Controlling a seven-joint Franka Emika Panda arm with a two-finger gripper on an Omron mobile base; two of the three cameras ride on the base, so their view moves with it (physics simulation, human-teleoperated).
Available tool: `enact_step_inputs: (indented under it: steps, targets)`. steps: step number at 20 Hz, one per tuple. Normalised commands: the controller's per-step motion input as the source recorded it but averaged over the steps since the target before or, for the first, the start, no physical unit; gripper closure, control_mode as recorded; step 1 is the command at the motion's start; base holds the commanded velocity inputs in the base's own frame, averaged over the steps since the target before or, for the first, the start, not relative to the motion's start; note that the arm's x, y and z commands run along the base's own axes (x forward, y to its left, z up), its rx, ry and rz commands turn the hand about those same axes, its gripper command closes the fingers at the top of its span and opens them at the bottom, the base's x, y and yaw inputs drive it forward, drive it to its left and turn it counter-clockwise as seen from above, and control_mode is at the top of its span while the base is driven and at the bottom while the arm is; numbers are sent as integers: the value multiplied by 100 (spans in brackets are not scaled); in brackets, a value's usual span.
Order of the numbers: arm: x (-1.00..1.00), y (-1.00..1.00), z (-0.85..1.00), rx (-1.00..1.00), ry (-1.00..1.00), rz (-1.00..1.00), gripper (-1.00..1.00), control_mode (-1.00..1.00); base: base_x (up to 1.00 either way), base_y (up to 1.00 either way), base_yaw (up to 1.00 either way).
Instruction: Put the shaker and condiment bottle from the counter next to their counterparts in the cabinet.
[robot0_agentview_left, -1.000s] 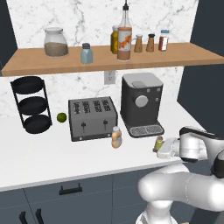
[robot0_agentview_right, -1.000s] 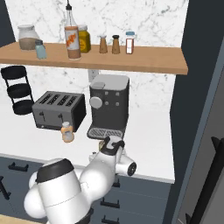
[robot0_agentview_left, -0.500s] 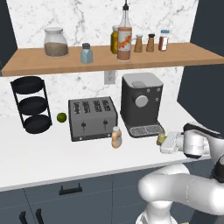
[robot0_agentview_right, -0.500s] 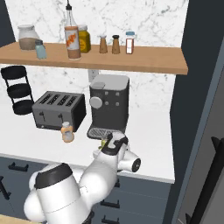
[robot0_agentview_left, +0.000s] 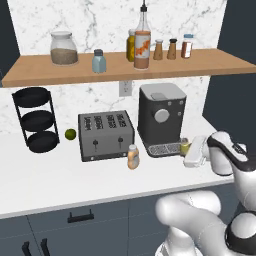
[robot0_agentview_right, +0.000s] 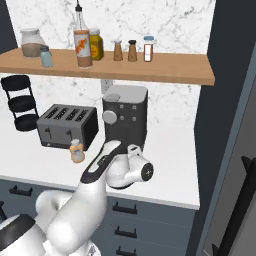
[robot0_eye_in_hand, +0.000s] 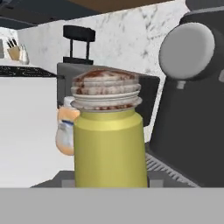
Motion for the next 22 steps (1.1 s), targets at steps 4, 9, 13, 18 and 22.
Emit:
enact_step_inputs:
  steps: [4,9,13,18,22]
  targets:
    - [-60,46,67,-19,-30,1,100,-100,0,0,0]
    - [-48,24,95,-13,-27,0,100,-100,0,0,0]
    - [-26,14,84,-10,-22,0,100,-100,0,0,0]
    - [-6,24,92,-12,-13,0,100,-100,0,0,0]
    - [0,36,88,-14,-10,0,100,-100,0,0,0]
